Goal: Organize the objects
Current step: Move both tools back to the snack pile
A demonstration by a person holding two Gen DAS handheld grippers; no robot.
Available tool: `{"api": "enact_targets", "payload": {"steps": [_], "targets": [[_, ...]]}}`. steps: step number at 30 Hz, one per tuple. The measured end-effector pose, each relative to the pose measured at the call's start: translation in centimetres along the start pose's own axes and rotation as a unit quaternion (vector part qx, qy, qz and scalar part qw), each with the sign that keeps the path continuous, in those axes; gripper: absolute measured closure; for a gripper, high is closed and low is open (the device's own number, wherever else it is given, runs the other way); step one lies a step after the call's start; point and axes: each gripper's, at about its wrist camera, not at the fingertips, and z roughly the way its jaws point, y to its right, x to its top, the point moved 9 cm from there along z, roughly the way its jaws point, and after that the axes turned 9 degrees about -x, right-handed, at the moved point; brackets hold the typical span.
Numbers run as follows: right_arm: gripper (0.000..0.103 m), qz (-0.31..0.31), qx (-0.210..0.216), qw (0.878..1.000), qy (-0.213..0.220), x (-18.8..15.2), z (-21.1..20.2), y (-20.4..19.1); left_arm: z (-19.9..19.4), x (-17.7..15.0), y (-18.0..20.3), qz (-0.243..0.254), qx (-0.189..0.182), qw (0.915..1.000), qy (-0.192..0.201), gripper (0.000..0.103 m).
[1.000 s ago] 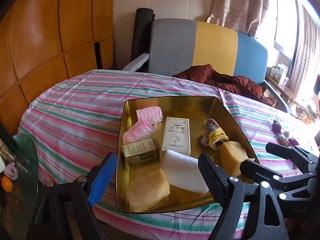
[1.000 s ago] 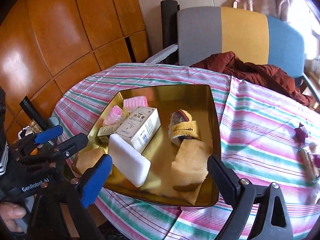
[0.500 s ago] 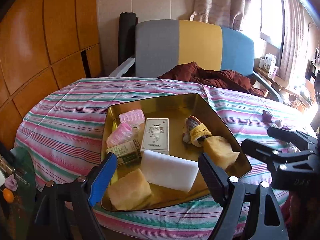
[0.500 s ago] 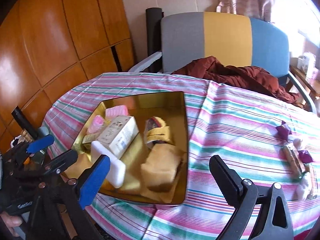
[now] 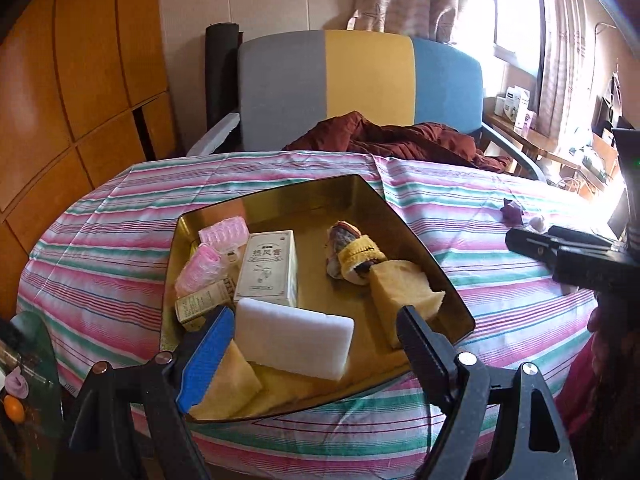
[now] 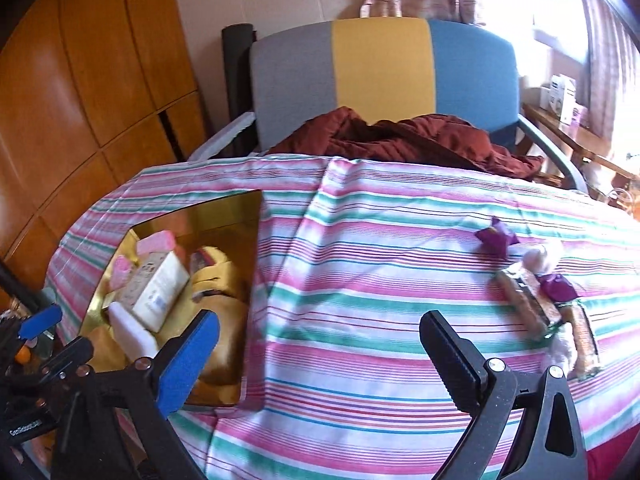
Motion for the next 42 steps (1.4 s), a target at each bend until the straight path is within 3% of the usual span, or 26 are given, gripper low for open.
{"api": "enact_targets", "payload": {"steps": [8, 14, 19, 22, 26, 29, 35, 38, 42], "targets": [[0.0, 0.024, -0.066, 0.997, 0.006, 1.7, 0.2, 7.4, 1.0, 0.4, 2.4, 0.01, -0.035, 0.9993, -0.011, 0.018], [0.0, 0.06, -0.128, 0.99, 0.008, 2.8, 0.4, 15.0, 1.6, 0.7, 4.5, 0.028, -0.054, 0.9981, -0.015, 0.018], [0.0, 0.123, -0.192, 0.974, 0.018, 3.0, 0.6, 23.3, 2.1, 1.2, 6.6, 0.046, -0.073, 0.9961, -0.018, 0.018], [0.0, 0.185, -0.221, 0.957, 0.016, 1.8, 0.5, 28.1, 2.7, 1.6, 8.6, 0.066, -0.086, 0.9939, -0.022, 0.018], [0.0, 0.303, -0.215, 0.928, 0.005, -0.4, 0.2, 32.6, 4.2, 1.8, 12.0, 0.092, -0.108, 0.9891, -0.04, 0.018], [0.0, 0.342, -0.207, 0.917, -0.001, -1.3, 0.2, 33.9, 5.5, 1.7, 15.1, 0.111, -0.135, 0.9829, -0.058, 0.019], [0.0, 0.359, -0.19, 0.913, -0.025, -2.2, 1.1, 33.9, 8.9, 1.7, 21.2, 0.131, -0.18, 0.9702, -0.095, 0.019], [0.0, 0.352, -0.184, 0.917, -0.035, -2.3, 1.7, 33.5, 11.1, 2.0, 23.8, 0.133, -0.192, 0.9655, -0.116, 0.019], [0.0, 0.37, -0.181, 0.911, -0.032, -2.7, 1.4, 34.1, 13.8, 2.6, 26.6, 0.131, -0.198, 0.9615, -0.138, 0.02]]}}
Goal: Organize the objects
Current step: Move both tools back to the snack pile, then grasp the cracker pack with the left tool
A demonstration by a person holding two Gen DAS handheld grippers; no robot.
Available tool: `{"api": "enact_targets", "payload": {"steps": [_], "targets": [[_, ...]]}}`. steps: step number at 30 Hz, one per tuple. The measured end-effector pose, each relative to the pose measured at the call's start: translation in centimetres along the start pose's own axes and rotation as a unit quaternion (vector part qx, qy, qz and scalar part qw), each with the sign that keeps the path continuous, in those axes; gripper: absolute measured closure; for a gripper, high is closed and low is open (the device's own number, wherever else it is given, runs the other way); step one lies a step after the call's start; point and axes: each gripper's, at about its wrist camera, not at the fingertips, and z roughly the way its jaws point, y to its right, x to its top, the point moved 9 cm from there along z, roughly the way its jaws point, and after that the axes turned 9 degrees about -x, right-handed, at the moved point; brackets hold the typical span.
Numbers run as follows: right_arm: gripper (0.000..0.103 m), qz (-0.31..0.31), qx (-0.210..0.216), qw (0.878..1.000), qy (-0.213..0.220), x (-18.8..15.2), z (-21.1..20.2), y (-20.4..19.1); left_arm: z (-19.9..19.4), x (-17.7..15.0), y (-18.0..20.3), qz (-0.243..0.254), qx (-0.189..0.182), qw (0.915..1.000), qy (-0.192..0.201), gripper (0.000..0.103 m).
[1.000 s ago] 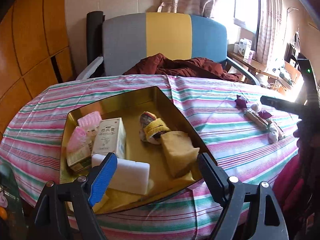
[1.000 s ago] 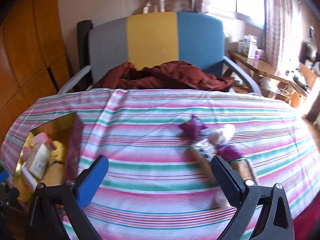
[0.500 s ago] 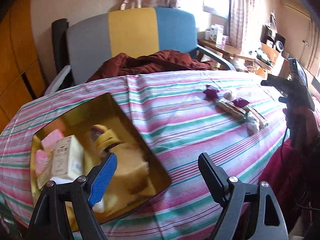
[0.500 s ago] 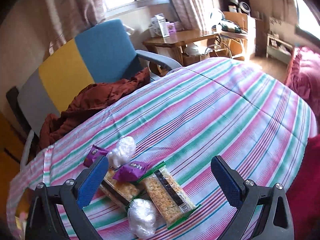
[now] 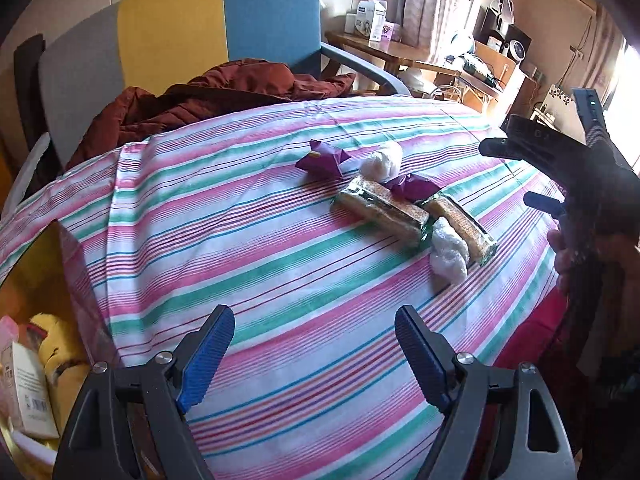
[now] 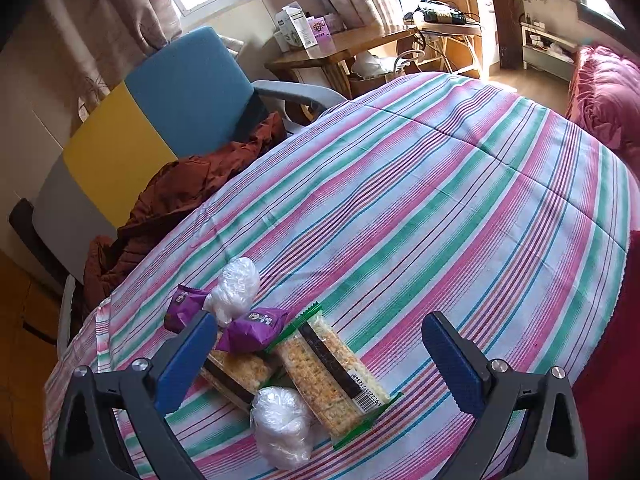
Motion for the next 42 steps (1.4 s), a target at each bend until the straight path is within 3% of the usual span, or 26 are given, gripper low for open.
{"api": "enact_targets", "payload": {"steps": [10, 22, 26, 34, 37, 42], "targets": [[0.0, 0.018, 0.023, 1.0, -0.011, 0.0, 0.2, 0.1, 7.4, 5.2, 1.4, -0.044, -0.021, 0.9981, -0.039, 0.026], [0.0, 0.025, 0.051, 0.998, -0.025, -0.1, 0.6, -0.3, 13.9, 9.1, 2.2, -0.092, -0.01, 0.9932, -0.07, 0.028], [0.0, 0.033, 0.053, 0.998, -0.024, 0.1, 0.6, -0.1, 15.2, 9.8, 2.5, -0.084, 0.003, 0.9939, -0.071, 0.027], [0.0, 0.062, 0.05, 0.996, -0.03, 0.3, 1.0, 1.2, 14.8, 7.5, 2.6, 0.011, 0.039, 0.9965, -0.072, 0.032], [0.0, 0.086, 0.043, 0.995, -0.028, 0.6, 1.1, 2.4, 13.2, 5.7, 2.0, 0.03, 0.04, 0.9968, -0.063, 0.039], [0.0, 0.083, 0.023, 0.995, -0.042, 0.3, 1.9, 2.7, 10.3, 2.5, 0.4, 0.04, 0.035, 0.997, -0.055, 0.04]]}}
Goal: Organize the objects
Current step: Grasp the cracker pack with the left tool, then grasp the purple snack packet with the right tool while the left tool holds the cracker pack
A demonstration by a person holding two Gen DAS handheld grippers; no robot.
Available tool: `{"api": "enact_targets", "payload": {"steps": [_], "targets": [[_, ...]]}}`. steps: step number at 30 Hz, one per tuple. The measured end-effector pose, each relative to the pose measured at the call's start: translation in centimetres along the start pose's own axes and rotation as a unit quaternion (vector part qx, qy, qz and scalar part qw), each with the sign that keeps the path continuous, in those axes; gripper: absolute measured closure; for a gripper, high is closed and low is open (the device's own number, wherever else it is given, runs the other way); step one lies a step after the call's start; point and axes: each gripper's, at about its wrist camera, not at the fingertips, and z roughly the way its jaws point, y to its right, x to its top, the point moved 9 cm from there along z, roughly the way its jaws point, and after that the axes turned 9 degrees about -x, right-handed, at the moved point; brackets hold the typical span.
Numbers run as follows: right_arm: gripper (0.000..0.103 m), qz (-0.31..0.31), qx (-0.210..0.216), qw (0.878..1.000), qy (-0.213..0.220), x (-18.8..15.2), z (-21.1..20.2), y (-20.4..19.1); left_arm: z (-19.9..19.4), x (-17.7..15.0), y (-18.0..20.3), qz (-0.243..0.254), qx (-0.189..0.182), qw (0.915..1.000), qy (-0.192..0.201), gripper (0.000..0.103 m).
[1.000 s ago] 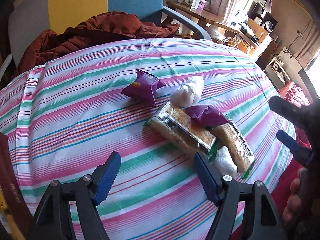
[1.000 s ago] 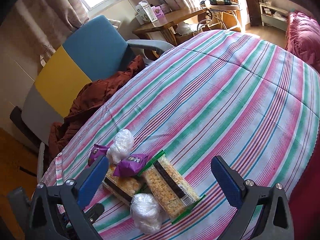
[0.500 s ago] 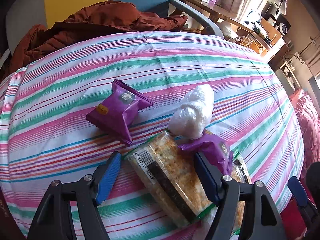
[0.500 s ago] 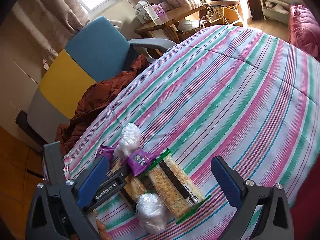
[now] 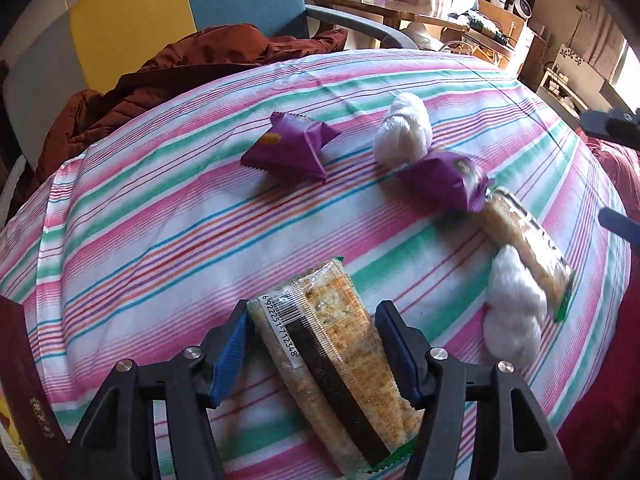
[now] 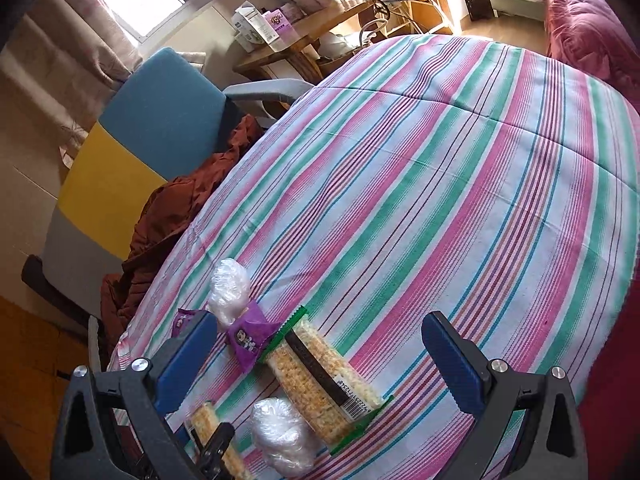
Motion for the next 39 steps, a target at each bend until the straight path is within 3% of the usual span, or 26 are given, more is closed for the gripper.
{"api": "enact_targets", "payload": {"steps": [7, 18, 23, 27, 32, 36, 39], "targets": [[0.0, -0.082, -0.04, 0.994, -0.057, -2.4, 2.7, -1.6, -2.3, -3.7, -1.5, 0.002, -0.01, 0.9997, 0.024, 0.04], [0.01, -0.131, -0.093, 0.983, -0.083, -3.9, 4.4, -1.5, -3.8, -6.3, -1.6, -0.007, -0.024, 0.9987, 0.044, 0.04], [0.01, -0.131, -0.082, 0.986, -0.069, -3.6, 3.9, -1.8, -3.9, -6.8, -2.1, -0.006, -0.023, 0.9984, 0.052, 0.04], [0.011, -0.172, -0.063, 0.983, -0.004, -2.8, 1.7, -4.0, -4.2, -7.2, -2.1, -0.008, -0.022, 0.9981, 0.057, 0.04], [0.012, -0.252, -0.066, 0.965, 0.002, -4.2, 2.0, -7.6, -4.4, -7.3, -2.1, -0.005, -0.026, 0.9978, 0.06, 0.04], [0.013, -0.34, -0.093, 0.936, 0.003, -4.0, 3.3, -9.8, -4.5, -7.5, -2.1, -0.003, -0.031, 0.9975, 0.064, 0.04], [0.013, -0.379, -0.106, 0.919, -0.024, -4.5, 6.0, -10.5, -4.5, -7.5, -2.1, -0.002, -0.03, 0.9973, 0.067, 0.04]]}}
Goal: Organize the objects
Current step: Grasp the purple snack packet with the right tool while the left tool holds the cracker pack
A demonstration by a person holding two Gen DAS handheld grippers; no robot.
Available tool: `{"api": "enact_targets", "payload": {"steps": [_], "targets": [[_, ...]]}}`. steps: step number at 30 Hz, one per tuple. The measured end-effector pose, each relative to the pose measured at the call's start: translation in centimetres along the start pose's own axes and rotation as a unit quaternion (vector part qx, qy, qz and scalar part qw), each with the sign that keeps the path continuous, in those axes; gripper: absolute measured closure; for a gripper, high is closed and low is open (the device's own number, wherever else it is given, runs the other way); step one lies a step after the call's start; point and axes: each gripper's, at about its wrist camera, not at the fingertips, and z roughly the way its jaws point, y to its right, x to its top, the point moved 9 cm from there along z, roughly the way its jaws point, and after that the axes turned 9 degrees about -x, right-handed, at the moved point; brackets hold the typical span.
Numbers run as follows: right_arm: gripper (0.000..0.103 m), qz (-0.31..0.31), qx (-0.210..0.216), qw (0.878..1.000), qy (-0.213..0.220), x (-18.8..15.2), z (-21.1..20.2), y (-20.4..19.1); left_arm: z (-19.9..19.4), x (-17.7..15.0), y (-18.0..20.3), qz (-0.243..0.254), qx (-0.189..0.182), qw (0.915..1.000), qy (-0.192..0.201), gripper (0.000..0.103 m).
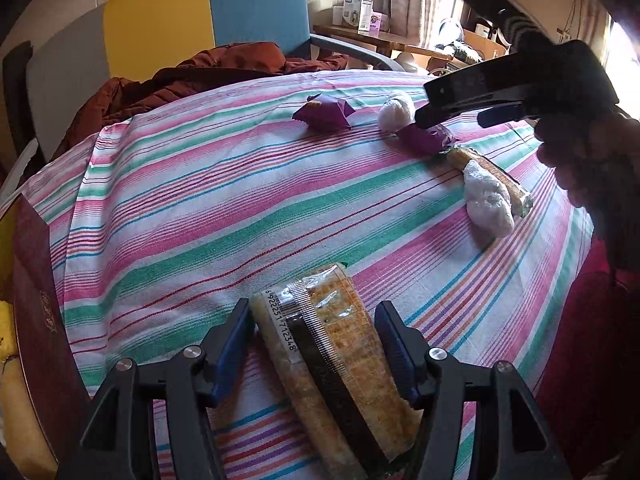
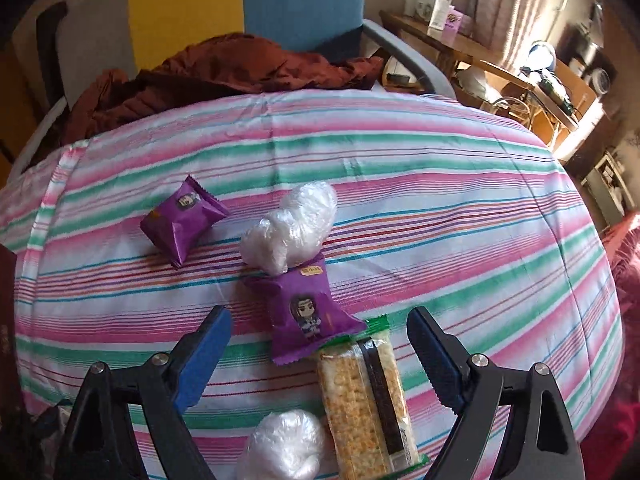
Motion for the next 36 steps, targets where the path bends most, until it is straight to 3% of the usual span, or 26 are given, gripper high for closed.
{"api": "enact_targets", "payload": {"steps": [2, 3, 4, 12, 20, 28, 36], "targets": [[0.019, -0.011, -0.001, 1.0, -0.011, -0.3, 1.3, -0.5, 0.0, 0.0, 0.0, 0.0, -0.001, 1.0, 0.003, 0.04], [0.043, -0.017, -0.009, 1.0, -0.018, -0.7, 1.9, -0.6, 0.0, 0.0, 0.0, 0.0, -0.001, 1.0, 0.004, 0.04], [0.047, -0.03, -0.024, 0.999, -0.024, -1.1, 2.3, -0.6, 0.0, 0.0, 0.0, -0.001, -0.001, 1.0, 0.006, 0.04], [0.049, -0.133, 0.027, 0.99, 0.025, -3.0, -1.9, -5.4, -0.1, 0.1, 0.0, 0.0, 0.005, 0.9998, 0.021, 0.04], [0.049, -0.231, -0.01, 0.965, 0.123, -3.7, -6.1, -9.8, -0.4, -0.2, 0.0, 0.001, 0.009, 0.9994, 0.032, 0.041], [0.049, -0.235, -0.025, 0.959, 0.156, -3.0, -7.4, -9.9, -0.4, -0.2, 0.1, 0.002, 0.016, 0.9991, 0.04, 0.041], [0.049, -0.197, -0.032, 0.959, 0.202, -1.3, -9.6, -8.8, -0.5, -0.1, 0.0, -0.006, 0.021, 0.9989, 0.042, 0.044]]}}
